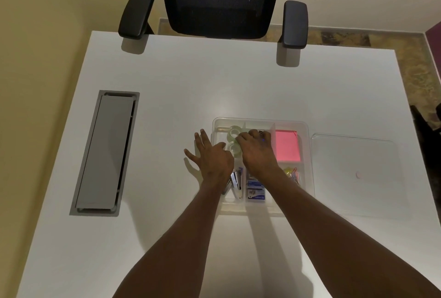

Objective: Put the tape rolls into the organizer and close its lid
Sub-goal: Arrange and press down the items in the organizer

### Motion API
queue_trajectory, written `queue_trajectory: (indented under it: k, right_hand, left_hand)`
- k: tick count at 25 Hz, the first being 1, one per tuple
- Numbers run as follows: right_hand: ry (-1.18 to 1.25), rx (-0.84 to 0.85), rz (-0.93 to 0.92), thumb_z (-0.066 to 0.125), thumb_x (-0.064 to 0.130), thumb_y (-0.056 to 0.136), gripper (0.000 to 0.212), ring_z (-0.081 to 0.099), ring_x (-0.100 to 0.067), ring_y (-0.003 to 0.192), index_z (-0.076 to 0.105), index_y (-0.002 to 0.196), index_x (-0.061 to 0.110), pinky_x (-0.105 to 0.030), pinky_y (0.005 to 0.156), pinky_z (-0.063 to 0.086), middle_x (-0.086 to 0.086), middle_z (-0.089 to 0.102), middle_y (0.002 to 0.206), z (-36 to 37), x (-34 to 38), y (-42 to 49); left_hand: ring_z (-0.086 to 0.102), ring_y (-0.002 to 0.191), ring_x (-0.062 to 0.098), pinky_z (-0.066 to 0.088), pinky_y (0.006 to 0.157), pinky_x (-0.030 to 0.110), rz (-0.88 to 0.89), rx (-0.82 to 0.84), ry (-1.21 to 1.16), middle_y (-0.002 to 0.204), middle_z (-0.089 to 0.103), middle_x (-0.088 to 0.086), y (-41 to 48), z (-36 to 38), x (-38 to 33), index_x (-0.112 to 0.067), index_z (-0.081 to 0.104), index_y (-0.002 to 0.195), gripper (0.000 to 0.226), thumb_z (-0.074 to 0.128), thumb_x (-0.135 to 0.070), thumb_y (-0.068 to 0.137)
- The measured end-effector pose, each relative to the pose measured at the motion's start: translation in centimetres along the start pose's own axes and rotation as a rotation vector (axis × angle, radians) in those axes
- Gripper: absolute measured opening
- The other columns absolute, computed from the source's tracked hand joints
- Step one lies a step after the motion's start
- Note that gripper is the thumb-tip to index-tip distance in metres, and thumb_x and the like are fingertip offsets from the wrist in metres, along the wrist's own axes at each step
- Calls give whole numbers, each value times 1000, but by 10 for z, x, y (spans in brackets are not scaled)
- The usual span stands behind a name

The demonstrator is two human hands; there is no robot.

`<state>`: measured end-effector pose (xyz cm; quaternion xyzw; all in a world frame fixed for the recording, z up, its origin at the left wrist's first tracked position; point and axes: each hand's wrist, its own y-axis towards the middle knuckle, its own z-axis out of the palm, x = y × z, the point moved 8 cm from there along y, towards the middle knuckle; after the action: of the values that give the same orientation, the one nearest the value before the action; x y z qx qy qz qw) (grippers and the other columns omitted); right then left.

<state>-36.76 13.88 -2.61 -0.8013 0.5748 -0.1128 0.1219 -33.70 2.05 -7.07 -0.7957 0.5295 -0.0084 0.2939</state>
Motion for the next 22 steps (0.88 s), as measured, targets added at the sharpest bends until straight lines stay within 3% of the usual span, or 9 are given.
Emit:
queue_trajectory:
  k: [6,11,16,19,22]
  right_hand:
    - [-46,75,-29,66,26,90,50,40,-33,139,52,135,11,-52,117,24,-10,53,143,7,10,1]
    - [-39,68,-28,60,26,93,48,38,-31,141,49,138,11,-53,119,21,-8,49,147,13,11,-5]
    - [84,-12,-32,66,26,91,71,33,-30,147,33,153,13,-50,119,23,-9,37,159,15,7,-23]
    - [230,-215,113,63,14,90,62,46,-30,139,42,148,9,-45,113,38,-13,48,150,3,-23,-41]
    - [322,-299,345,59,21,96,61,45,-32,140,38,150,5,-46,113,43,-17,45,153,5,-72,-75]
  left_hand:
    - [-9,167,27,-4,129,69,8,35,-46,179,2,6,-1,3,-2,-36,65,140,36,51,-36,107]
    - [-2,168,26,-1,130,68,10,39,-90,178,10,6,-8,6,3,-32,61,143,38,43,-33,110]
    - [8,167,24,10,131,64,36,-38,-114,177,13,9,-14,-2,4,-29,49,150,43,47,-26,107]
    - [23,164,24,25,130,56,88,-147,-159,175,22,8,-22,-13,4,-23,44,153,49,51,-20,105]
    - [37,158,28,36,124,42,79,-162,-427,172,31,6,-37,-11,10,-20,34,161,62,55,-13,102]
